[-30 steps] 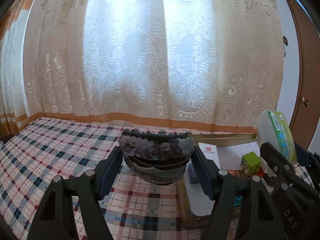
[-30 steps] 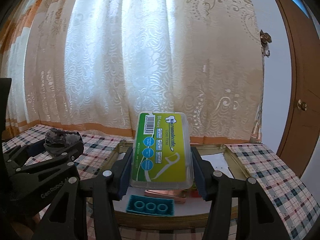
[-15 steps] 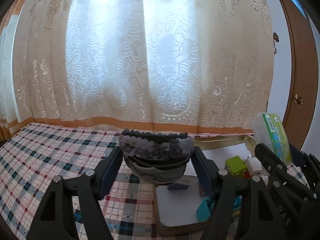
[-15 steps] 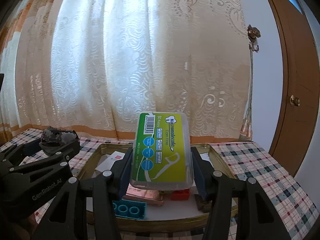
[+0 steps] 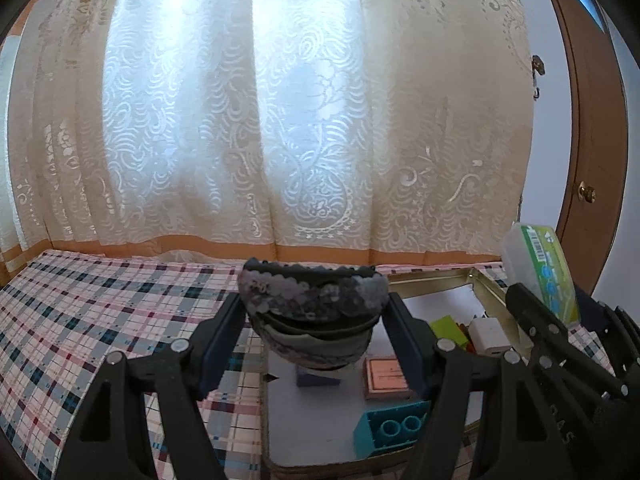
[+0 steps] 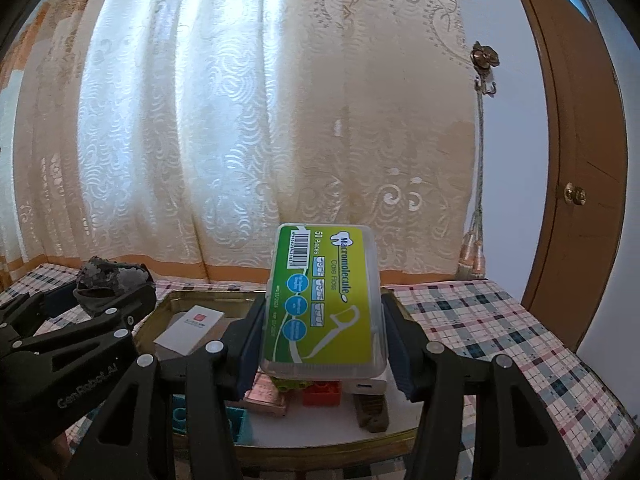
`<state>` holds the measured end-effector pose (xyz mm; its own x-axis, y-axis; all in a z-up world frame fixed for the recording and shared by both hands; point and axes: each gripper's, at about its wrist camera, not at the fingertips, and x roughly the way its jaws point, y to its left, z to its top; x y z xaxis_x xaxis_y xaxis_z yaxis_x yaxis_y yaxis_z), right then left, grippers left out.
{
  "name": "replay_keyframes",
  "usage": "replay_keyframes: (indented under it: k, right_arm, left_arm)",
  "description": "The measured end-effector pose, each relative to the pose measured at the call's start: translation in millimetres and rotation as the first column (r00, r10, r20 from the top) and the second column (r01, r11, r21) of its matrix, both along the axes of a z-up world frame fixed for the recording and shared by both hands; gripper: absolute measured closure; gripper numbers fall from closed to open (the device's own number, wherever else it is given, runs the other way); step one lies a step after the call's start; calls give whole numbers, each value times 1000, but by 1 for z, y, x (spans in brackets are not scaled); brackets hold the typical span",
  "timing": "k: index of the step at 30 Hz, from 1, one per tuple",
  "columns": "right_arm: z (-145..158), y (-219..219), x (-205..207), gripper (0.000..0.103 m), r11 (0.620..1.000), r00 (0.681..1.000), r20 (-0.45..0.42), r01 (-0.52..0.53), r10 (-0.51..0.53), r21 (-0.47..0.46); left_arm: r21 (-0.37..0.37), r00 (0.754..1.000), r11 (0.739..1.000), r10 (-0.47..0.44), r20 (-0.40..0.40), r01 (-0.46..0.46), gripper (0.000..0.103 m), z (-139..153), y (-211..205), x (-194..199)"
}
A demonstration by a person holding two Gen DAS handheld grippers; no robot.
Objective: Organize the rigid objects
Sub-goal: 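Move both held objects over the gold tin tray and lower them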
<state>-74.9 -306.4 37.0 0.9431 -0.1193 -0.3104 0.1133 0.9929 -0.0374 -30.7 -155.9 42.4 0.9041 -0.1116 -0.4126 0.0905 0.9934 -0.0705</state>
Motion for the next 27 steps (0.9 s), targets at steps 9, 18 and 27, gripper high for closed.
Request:
replay_keyframes:
  k: [9,18,27]
  right_arm:
    - [-1,-14,10,46,999,999,-16,35,-35,20]
    - [-1,-31,21,46,997,997,-38,69,-67,45]
    - [-2,-44,39,46,996,994,-70,85,-83,29]
  left_arm:
    - [1,1000,1000,-16,-14,16,32,-1,-12,7]
    - [-5,999,999,-40,-38,39,32,0,-27,20]
    - [12,995,998,-56,-77,57,32,3,-44,36]
